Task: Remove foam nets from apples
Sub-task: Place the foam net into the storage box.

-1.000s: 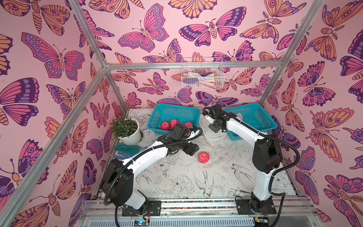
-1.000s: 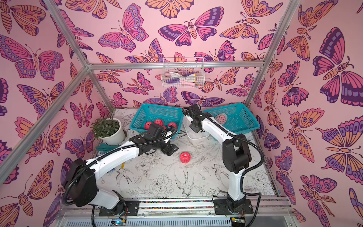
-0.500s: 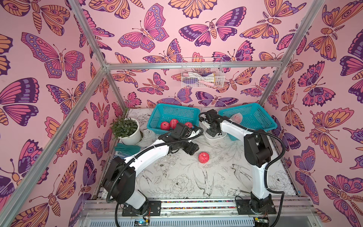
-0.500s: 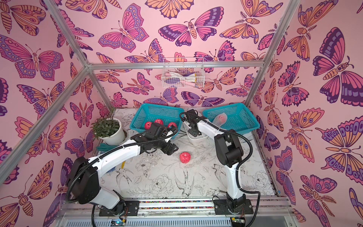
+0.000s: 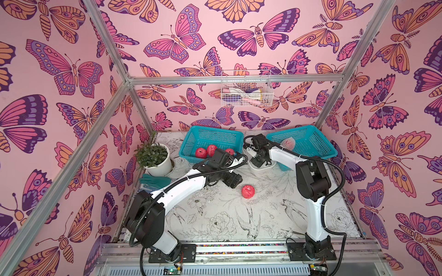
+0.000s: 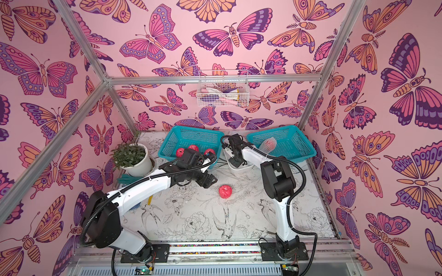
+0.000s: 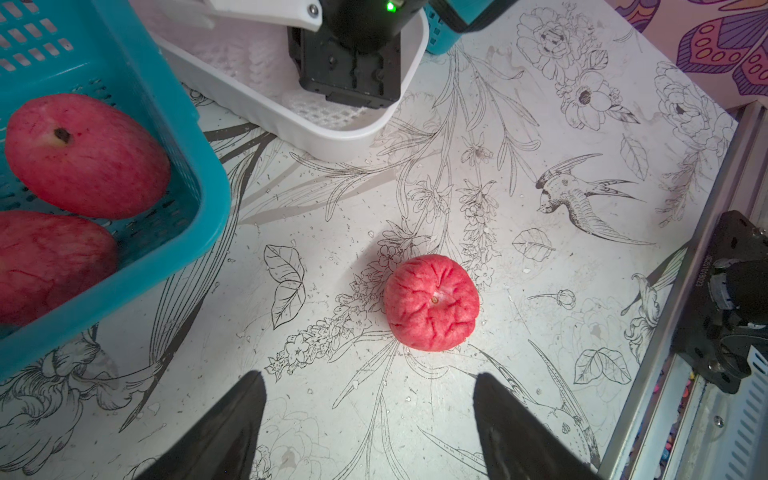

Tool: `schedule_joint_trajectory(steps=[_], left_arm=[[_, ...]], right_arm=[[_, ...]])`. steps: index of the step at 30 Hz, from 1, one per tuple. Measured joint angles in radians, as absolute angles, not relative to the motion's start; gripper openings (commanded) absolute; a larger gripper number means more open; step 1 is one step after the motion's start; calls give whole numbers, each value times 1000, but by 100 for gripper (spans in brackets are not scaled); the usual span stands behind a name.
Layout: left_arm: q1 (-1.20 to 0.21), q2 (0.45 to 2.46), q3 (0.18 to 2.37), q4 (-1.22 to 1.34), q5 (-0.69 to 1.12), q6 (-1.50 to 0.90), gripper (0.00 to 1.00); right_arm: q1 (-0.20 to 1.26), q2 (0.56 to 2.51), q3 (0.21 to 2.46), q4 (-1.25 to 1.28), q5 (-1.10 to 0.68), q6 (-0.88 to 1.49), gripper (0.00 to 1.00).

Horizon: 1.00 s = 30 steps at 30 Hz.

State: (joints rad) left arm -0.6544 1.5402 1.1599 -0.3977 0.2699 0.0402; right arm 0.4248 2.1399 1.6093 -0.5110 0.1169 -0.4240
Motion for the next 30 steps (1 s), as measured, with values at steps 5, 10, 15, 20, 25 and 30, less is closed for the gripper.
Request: schedule_joint_trajectory(steps=[5,10,15,20,25,30], left_arm=[[-654,1540,1174,-397,276,40,81],[-654,1539,1174,-397,288,40,81],[-655,1539,1174,-397,292,40,80],[-655,1531,1174,-397,292,40,80],[-655,1524,1172,-396,292,41,80],[-655,1524,1164,-395,299,43,80]], right_arm=[[418,2125,1573,-494,78,-400,27],[418,2055,1507,-475,62,-383,40],[418,2008,1491,-476,58,-383,47],[418,1972,1478,-476,51,-395,56],[418,1938,1467,-482,48,-403,63],[418,1902,1452,-487,30,-411,72]])
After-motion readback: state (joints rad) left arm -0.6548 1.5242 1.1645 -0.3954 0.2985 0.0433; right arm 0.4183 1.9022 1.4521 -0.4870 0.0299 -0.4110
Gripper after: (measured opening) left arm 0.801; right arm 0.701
